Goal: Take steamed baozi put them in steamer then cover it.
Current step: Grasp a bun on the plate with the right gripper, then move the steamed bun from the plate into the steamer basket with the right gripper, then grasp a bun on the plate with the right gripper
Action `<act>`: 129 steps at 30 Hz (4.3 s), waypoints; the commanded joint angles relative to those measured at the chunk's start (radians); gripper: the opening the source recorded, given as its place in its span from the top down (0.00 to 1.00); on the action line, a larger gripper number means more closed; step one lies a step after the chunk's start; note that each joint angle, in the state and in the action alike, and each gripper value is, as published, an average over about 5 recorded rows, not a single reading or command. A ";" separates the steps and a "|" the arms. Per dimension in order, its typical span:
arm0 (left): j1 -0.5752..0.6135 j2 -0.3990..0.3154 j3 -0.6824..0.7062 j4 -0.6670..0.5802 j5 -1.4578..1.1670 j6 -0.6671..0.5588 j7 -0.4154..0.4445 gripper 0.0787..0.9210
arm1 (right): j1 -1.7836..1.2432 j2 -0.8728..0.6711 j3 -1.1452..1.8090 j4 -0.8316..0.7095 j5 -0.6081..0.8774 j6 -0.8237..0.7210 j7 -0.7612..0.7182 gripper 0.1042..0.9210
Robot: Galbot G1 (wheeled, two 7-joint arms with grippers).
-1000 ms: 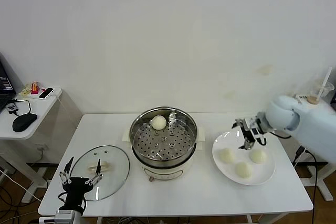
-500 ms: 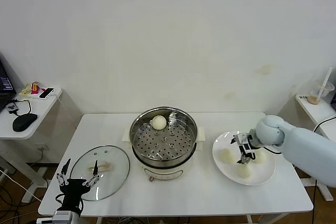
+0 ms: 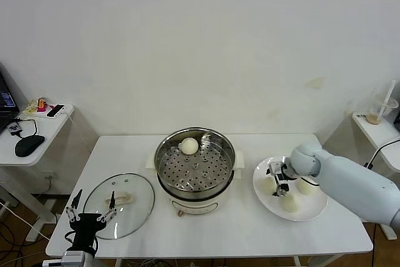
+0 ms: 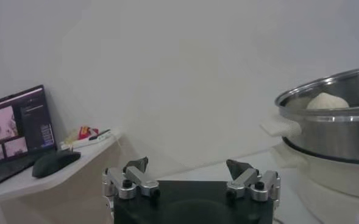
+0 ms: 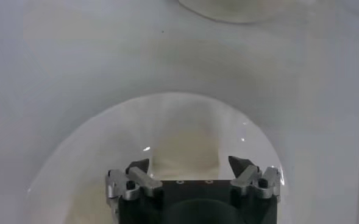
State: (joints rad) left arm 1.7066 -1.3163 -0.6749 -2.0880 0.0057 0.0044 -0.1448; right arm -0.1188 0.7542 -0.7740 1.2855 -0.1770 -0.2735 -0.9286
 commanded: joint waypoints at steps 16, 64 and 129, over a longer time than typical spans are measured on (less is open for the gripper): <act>0.004 -0.001 0.000 -0.010 0.001 0.002 0.001 0.12 | 0.189 -0.106 -0.043 0.062 0.082 0.000 -0.120 0.41; -0.021 0.005 -0.022 -0.027 -0.035 -0.001 -0.004 0.12 | 0.493 0.657 -0.428 -0.122 0.702 -0.331 0.115 0.38; 0.007 0.012 -0.002 -0.017 -0.006 -0.004 0.007 0.12 | -0.023 -0.336 0.018 0.287 0.008 0.040 -0.164 0.12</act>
State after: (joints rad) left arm 1.7126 -1.3048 -0.6772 -2.1079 -0.0013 0.0007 -0.1380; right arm 0.1097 0.4360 -0.9184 1.6119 -0.0616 -0.2547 -1.1055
